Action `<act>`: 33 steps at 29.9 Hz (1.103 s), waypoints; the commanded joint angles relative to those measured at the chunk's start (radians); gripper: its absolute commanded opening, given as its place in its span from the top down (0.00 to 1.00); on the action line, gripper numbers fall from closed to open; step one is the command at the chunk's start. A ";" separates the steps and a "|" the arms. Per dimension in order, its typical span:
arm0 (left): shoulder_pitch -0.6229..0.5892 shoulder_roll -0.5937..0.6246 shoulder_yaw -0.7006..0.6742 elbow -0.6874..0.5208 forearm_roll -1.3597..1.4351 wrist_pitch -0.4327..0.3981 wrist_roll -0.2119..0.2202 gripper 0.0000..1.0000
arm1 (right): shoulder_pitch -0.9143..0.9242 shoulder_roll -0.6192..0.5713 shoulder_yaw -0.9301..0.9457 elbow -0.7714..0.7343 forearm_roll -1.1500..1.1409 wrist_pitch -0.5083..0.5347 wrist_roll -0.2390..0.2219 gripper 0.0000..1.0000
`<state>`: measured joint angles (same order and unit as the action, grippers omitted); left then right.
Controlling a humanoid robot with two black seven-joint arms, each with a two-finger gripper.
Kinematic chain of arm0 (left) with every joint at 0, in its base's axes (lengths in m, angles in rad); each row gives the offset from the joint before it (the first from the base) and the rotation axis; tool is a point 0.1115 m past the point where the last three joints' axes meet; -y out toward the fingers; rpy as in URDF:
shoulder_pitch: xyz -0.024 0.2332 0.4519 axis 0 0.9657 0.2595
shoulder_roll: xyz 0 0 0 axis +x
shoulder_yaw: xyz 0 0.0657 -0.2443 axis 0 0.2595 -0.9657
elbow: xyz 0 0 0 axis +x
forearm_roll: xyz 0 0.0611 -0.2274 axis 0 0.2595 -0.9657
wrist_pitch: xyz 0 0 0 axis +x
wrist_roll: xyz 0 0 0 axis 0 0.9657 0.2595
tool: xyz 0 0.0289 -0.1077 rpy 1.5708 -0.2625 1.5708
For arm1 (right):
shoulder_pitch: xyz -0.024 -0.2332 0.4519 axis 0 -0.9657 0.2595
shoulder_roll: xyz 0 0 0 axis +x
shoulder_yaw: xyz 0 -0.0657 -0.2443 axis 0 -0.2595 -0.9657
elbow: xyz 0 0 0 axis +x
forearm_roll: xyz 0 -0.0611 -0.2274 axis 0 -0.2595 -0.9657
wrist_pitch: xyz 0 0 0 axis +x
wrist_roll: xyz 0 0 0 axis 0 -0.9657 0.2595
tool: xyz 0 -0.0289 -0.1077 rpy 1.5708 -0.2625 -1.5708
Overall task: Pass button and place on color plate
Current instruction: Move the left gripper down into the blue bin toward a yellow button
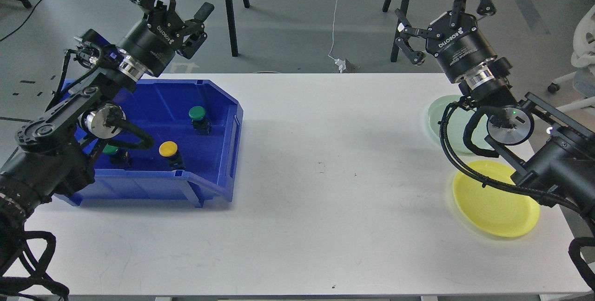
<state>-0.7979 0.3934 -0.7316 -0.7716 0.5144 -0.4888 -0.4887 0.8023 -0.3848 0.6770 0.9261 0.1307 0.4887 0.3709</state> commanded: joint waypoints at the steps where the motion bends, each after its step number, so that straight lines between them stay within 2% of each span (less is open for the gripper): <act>1: 0.002 0.005 -0.002 0.002 -0.002 0.000 0.000 0.15 | 0.000 0.000 0.000 0.000 0.001 0.000 0.000 0.01; 5: 0.003 0.021 -0.003 0.009 -0.037 0.000 0.000 0.15 | 0.000 0.000 0.001 -0.001 0.001 0.000 0.002 0.01; 7: 0.005 0.015 -0.011 0.084 -0.095 0.000 0.000 0.15 | 0.000 0.000 0.001 0.000 0.001 0.000 0.002 0.01; 9: 0.003 0.004 -0.018 0.101 -0.157 0.000 0.000 0.15 | 0.000 -0.002 0.004 0.002 0.001 0.000 0.003 0.01; 15: 0.091 0.021 -0.155 -0.145 -0.231 0.000 0.000 0.15 | -0.009 -0.003 0.039 0.007 0.003 0.000 0.003 0.01; 18: 0.088 0.033 -0.163 -0.257 -0.194 0.000 0.000 0.15 | -0.011 -0.005 0.039 0.007 0.003 0.000 0.003 0.01; 20: 0.079 0.086 -0.140 -0.314 -0.107 0.000 0.000 0.15 | -0.017 -0.006 0.039 0.008 0.003 0.000 0.003 0.01; 23: 0.030 0.198 0.010 -0.420 0.071 0.006 0.000 0.15 | -0.028 -0.006 0.047 0.008 0.003 0.000 0.003 0.01; 26: -0.104 0.307 0.266 -0.474 0.238 0.165 0.000 0.15 | -0.038 -0.003 0.053 0.007 0.003 0.000 0.003 0.01; 29: -0.285 0.396 0.565 -0.476 0.343 0.280 0.000 0.15 | -0.043 0.001 0.053 0.003 0.001 0.000 0.003 0.01; 33: -0.470 0.430 0.880 -0.433 0.510 0.331 0.000 0.15 | -0.043 0.004 0.053 -0.003 0.001 0.000 0.003 0.01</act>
<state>-1.1381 0.7986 -0.0743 -1.2364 0.8943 -0.1924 -0.4887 0.7597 -0.3820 0.7303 0.9269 0.1327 0.4887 0.3745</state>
